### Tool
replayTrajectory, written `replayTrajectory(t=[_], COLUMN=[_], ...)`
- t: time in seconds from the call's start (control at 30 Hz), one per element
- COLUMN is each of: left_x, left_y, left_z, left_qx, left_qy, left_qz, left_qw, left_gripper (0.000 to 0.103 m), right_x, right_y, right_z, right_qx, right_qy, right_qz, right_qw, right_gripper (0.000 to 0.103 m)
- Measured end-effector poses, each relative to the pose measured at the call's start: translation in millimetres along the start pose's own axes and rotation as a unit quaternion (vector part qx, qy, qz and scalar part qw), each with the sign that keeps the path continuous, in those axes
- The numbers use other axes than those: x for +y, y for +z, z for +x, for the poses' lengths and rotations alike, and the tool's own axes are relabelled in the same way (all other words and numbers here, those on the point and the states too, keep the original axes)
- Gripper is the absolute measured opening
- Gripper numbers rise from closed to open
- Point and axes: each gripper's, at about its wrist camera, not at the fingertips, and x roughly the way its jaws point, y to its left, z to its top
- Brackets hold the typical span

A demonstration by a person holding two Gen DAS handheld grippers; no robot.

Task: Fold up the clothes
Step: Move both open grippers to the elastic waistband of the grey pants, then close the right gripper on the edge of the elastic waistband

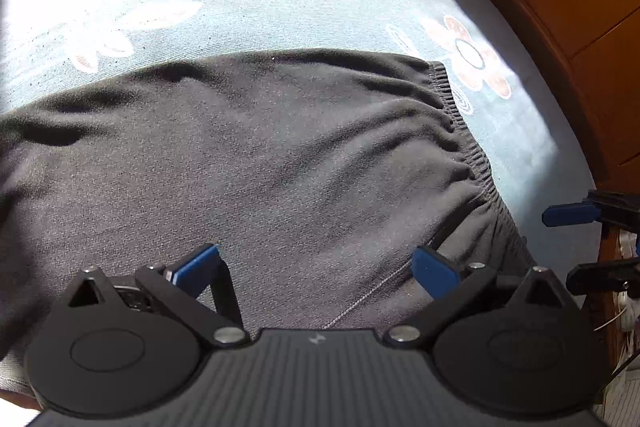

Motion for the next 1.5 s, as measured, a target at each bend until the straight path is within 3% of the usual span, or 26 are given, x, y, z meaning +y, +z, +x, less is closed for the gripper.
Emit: replayTrajectory(t=[0.23, 0.4, 0.53, 0.77, 0.97, 1.1, 1.2, 1.3, 1.5], left_x=[5.8, 10.0, 20.7, 25.0, 20.6, 23.9, 29.7, 31.1, 37.7], left_y=[4.9, 6.8, 5.1, 5.8, 6.3, 6.5, 5.9, 6.0, 6.2], left_z=[0.8, 4.7, 0.8, -0.4, 1.6, 0.2, 1.5, 6.2, 7.7], left_qx=[-0.003, -0.002, -0.018, -0.027, -0.027, -0.029, -0.034, -0.038, -0.035], left_qy=[0.007, 0.005, -0.019, -0.031, -0.028, -0.037, -0.043, -0.041, -0.048], left_qz=[-0.015, -0.026, -0.063, -0.079, -0.064, -0.071, -0.075, -0.076, -0.078], left_qw=[0.9999, 0.9996, 0.9977, 0.996, 0.9972, 0.9964, 0.9957, 0.9956, 0.9952], left_gripper=[0.102, 0.102, 0.102, 0.102, 0.102, 0.102, 0.102, 0.102, 0.102], right_x=[-77.6, -111.1, -127.2, -152.1, -129.9, -142.1, -154.6, -144.6, -122.6], right_y=[86.0, 127.0, 147.8, 175.7, 198.6, 182.4, 170.9, 181.3, 191.9], right_z=[33.4, 66.0, 87.0, 115.1, 135.1, 124.2, 114.4, 123.4, 140.5], right_qx=[0.01, 0.034, 0.056, 0.088, 0.155, 0.187, 0.17, 0.16, 0.184], right_qy=[0.07, 0.124, 0.17, 0.296, 0.307, 0.323, 0.339, 0.34, 0.333], right_qz=[-0.004, -0.001, -0.006, 0.037, 0.006, 0.013, 0.021, 0.027, 0.019], right_qw=[0.997, 0.992, 0.984, 0.95, 0.939, 0.928, 0.925, 0.926, 0.924], right_gripper=[0.103, 0.103, 0.103, 0.103, 0.103, 0.103, 0.103, 0.103, 0.103])
